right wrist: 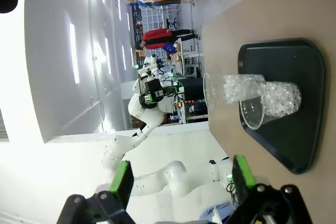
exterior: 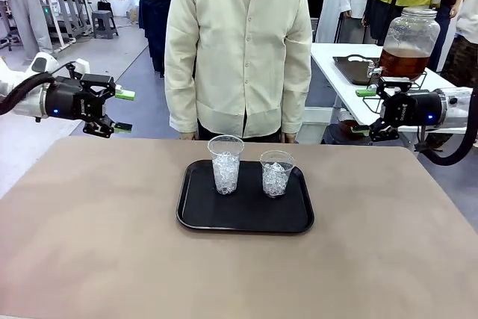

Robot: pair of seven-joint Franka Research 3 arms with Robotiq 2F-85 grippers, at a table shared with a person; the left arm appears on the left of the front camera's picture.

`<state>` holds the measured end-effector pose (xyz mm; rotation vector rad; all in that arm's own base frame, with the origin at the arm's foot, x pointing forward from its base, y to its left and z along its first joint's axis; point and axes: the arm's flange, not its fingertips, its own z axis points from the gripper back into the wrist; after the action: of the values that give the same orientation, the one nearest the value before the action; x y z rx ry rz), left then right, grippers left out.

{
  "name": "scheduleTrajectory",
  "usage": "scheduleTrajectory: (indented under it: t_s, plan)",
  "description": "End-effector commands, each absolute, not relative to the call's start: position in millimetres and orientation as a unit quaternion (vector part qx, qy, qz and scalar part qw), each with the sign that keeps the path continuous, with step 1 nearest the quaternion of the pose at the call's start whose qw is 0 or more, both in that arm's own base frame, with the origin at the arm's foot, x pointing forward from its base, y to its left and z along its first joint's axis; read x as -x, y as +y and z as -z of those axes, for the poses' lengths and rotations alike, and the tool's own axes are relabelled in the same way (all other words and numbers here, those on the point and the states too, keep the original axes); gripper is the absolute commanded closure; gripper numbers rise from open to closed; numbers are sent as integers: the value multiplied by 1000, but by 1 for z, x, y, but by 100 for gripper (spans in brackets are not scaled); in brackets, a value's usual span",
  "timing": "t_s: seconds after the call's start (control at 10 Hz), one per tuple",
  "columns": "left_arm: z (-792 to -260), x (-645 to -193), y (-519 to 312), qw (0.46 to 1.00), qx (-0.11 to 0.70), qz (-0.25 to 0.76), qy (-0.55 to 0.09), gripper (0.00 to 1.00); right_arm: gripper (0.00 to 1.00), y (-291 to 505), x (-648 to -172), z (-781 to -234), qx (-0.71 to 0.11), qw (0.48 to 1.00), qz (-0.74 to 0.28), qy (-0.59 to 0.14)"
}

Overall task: Pour the drink into the iced cup.
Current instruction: Pick up the iced cup indicated by the human and present it to them.

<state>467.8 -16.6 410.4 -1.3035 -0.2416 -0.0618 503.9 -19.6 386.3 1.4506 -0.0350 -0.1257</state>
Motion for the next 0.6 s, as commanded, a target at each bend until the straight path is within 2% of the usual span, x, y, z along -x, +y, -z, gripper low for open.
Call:
scheduleTrajectory:
  t_s: [0.0, 0.5]
  plan:
    - [-411, -468, -17, 787, 606, 26, -110, 0, 0, -19, -503, -387, -661, 748, 54, -24]
    - [-411, -468, -17, 787, 606, 26, -110, 0, 0, -19, -503, -387, -661, 748, 54, -24]
